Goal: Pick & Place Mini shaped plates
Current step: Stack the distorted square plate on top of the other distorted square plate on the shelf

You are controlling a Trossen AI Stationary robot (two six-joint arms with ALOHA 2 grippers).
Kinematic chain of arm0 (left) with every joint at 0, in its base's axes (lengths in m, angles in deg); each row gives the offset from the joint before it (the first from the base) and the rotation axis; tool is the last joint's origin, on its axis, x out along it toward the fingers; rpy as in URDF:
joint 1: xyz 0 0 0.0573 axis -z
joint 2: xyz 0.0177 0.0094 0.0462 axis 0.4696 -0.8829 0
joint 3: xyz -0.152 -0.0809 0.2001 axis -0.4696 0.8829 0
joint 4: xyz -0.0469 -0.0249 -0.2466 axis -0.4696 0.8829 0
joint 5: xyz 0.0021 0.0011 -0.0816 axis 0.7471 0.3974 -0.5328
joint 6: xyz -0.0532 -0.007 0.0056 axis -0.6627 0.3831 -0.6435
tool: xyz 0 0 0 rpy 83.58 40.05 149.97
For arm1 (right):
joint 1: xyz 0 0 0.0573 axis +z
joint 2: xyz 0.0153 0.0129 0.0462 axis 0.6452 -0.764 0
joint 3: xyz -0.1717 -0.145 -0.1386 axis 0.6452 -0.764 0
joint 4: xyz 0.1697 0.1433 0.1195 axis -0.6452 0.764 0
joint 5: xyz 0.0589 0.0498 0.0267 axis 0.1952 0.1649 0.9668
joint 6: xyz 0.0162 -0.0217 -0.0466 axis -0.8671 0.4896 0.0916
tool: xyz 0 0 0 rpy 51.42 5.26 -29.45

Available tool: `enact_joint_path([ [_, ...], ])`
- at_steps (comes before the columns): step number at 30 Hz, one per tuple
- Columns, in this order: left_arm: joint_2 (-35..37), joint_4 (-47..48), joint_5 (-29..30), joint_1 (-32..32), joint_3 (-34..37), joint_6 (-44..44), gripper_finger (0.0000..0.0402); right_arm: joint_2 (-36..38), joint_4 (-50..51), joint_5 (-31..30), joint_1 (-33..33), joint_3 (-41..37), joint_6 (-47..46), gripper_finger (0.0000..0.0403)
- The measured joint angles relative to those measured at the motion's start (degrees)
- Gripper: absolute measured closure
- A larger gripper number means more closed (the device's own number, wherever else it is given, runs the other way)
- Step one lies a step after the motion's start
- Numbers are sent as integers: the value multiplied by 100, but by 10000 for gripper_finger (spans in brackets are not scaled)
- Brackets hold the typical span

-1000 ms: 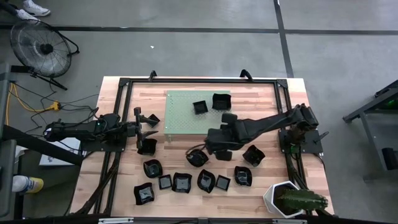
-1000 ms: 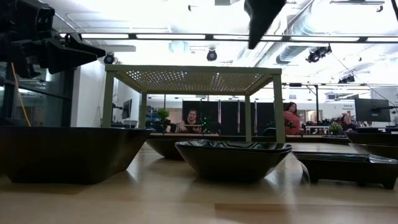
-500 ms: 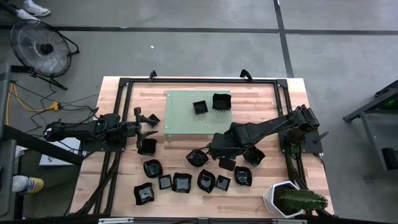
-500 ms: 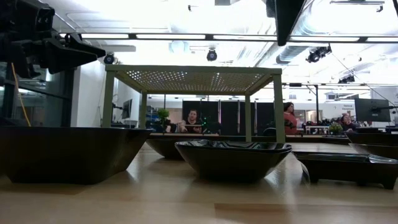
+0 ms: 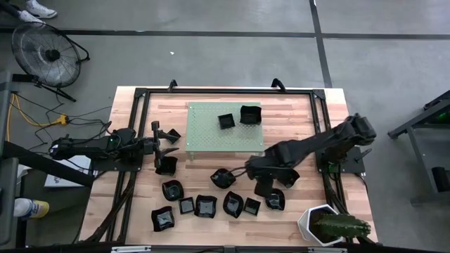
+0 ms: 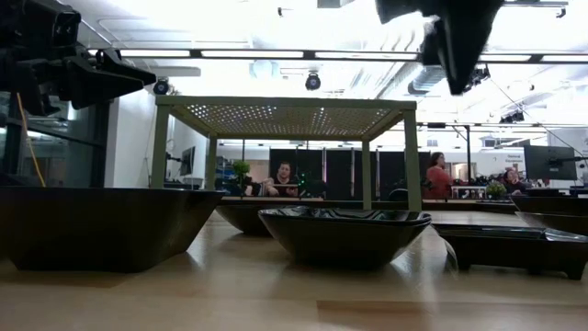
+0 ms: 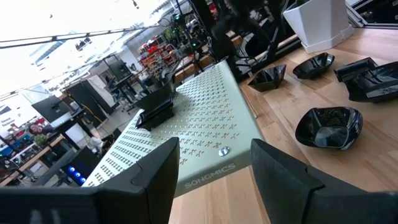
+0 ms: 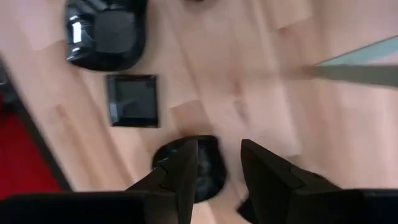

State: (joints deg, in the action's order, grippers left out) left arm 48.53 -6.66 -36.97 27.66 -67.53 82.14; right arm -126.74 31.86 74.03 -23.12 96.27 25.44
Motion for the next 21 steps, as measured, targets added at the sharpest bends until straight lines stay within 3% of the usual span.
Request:
enact_joint_path([
  [3, -1, 0, 0, 0, 1, 0, 208, 447, -552, 256, -15, -800, -304, 284],
  [11, -1, 0, 1, 0, 0, -1, 208, 1296, -636, 209, -254, -2007, -1062, 284],
  [21, -2, 0, 2, 0, 1, -2, 208, 1503, -581, 273, -833, -3132, -1414, 284],
])
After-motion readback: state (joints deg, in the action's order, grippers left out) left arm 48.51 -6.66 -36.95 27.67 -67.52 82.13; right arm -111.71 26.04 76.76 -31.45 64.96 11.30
